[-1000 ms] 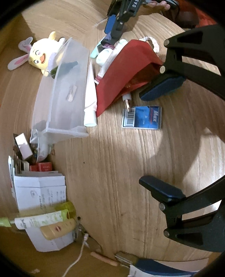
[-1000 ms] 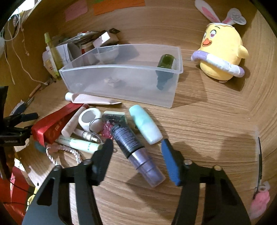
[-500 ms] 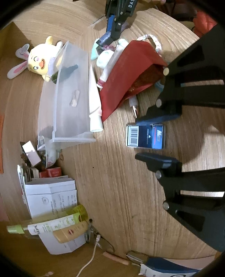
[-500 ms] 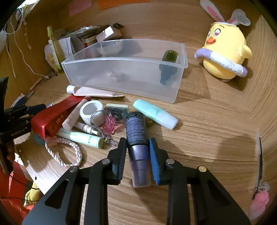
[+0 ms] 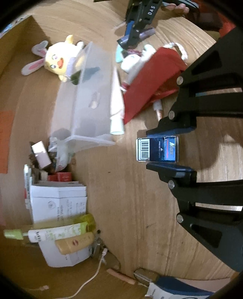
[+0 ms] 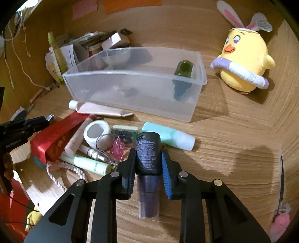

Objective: Organize objects
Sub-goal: 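Grasp the purple-capped tube with the right gripper while the left grasps the blue Max box, then lower the purple tube and blue Max box into the bin and release both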

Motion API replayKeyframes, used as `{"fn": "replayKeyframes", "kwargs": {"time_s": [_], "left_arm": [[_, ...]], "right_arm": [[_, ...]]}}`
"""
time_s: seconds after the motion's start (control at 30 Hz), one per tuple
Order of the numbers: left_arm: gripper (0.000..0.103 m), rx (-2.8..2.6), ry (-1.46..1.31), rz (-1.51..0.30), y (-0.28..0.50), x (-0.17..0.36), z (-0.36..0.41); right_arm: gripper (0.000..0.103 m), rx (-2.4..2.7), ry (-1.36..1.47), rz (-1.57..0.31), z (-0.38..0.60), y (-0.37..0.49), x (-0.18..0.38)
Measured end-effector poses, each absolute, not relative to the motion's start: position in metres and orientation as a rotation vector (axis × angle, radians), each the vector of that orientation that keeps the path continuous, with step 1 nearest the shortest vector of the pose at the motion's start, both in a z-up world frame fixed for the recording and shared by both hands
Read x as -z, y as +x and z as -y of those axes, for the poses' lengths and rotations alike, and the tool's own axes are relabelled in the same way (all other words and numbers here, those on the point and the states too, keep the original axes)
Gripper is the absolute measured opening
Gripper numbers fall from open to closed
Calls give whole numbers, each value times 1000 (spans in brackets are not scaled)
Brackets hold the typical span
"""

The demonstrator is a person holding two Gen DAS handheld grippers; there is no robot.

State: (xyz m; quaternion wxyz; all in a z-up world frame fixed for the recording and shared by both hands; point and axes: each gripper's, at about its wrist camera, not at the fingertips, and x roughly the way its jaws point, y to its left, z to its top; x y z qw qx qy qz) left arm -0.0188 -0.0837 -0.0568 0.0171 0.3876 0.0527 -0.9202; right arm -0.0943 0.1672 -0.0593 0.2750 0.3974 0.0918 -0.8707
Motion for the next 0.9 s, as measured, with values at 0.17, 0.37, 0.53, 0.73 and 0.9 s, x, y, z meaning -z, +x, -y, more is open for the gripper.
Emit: {"fn": "replayKeyframes", "kwargs": {"time_s": [0.17,0.37,0.53,0.73,0.9], "left_arm": [[27,2896,1133,-182,-22,39,82],[27,2938,1069,-189,-29,21,74],[27,2960,1037,-190,-36,8,66],[27,2994,1017,-197,-48,-5,58],[27,3018,1005,-195,-62,-15,52]], "right_arm": [[23,2362,1011,-198,-172,-94,43],[23,2377,946,-170,-173,-99,27],[23,2363,900,-163,-170,-107,15],[23,2345,855,-175,-160,-118,3],[23,2339,822,-170,-154,-130,-7]]}}
